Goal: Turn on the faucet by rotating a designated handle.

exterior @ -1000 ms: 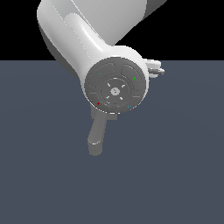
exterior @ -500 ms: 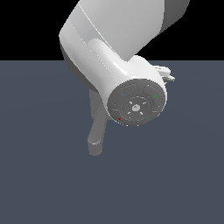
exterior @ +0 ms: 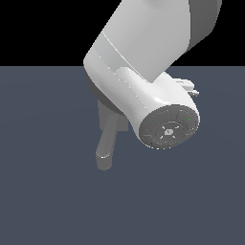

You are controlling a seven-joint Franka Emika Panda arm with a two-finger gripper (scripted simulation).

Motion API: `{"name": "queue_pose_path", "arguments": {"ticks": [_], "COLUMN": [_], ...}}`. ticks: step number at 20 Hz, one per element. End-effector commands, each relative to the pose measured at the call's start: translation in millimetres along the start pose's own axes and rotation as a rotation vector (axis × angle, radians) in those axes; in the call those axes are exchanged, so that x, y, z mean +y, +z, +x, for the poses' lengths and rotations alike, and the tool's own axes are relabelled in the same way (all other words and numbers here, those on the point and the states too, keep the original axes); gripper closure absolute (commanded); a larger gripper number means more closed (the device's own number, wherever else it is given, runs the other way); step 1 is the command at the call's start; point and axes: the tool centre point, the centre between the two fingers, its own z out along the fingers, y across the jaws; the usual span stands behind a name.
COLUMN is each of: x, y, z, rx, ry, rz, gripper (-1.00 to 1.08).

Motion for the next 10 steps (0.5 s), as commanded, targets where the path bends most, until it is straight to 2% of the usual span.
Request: {"name": "queue_pose_path", "arguments": {"ticks": [1,10], "x": [5,-3], "y": [-1,-2], "z": [6,39], "rx": [0.034,0.053], "ry": [-0.022,-0.034], "rz": [-0.036,-0.049], "gripper": [1.08,1.08]}}
